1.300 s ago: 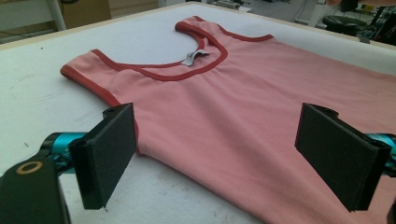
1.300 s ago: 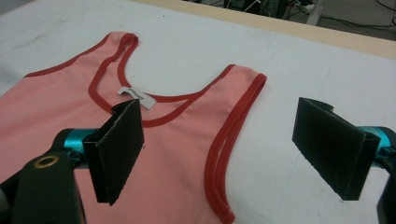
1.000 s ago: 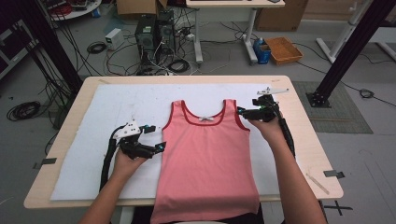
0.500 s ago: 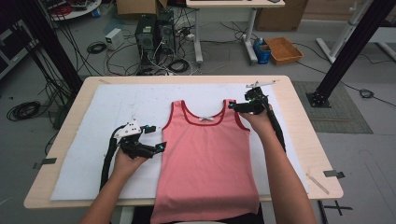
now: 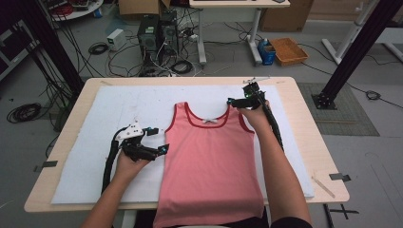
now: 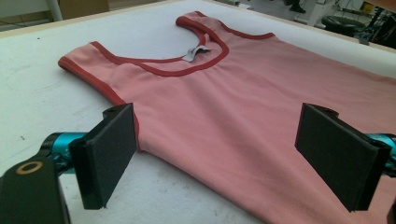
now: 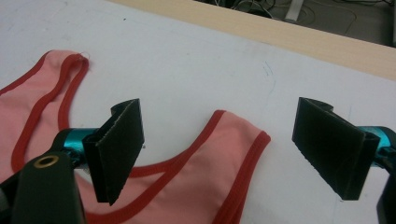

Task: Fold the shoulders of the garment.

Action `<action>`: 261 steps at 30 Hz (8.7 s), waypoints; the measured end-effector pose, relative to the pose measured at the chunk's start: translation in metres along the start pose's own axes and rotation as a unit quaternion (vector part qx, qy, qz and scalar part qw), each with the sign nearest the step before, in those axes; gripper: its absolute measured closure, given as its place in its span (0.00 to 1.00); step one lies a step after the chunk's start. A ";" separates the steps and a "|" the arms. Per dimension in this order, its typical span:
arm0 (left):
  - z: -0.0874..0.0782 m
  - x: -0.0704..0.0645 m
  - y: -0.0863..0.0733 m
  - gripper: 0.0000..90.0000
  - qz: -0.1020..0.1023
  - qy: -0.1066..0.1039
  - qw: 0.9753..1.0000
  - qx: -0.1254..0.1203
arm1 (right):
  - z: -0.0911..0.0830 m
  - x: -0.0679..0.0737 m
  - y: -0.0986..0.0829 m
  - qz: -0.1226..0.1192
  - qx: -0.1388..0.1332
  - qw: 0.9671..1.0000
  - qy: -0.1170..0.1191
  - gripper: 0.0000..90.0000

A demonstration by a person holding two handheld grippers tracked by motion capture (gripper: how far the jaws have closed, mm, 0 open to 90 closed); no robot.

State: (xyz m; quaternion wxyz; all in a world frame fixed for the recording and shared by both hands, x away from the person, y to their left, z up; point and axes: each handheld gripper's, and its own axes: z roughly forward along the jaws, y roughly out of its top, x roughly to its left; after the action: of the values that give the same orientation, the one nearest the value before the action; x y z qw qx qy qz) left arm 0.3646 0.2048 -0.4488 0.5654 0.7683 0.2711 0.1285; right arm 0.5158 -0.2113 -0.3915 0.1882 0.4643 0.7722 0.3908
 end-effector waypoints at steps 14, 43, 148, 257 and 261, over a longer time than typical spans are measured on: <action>0.000 0.000 0.000 0.14 0.000 -0.001 1.000 0.000 | 0.038 -0.010 -0.005 0.035 0.040 0.998 -0.023 0.19; 0.001 -0.001 0.000 0.14 0.001 0.001 1.000 0.004 | 0.035 0.001 -0.003 -0.019 0.068 0.997 -0.017 0.91; 0.002 -0.003 0.000 0.14 0.011 0.009 1.000 0.010 | -0.102 0.089 -0.159 -0.213 0.035 0.965 0.148 0.89; 0.156 0.087 0.076 0.88 -0.023 0.117 0.976 0.183 | -0.110 0.012 -0.163 -0.019 -0.094 0.994 0.056 0.24; 0.146 0.079 0.085 0.89 -0.021 0.104 0.983 0.151 | -0.110 0.011 -0.163 -0.018 -0.093 0.994 0.056 0.24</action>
State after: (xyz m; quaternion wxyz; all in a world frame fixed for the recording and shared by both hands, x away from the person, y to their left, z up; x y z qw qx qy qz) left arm 0.5259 0.1146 -0.4251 0.4140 0.8216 0.3607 0.1532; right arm 0.3457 -0.2914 -0.4491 0.1939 0.4087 0.7499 0.4827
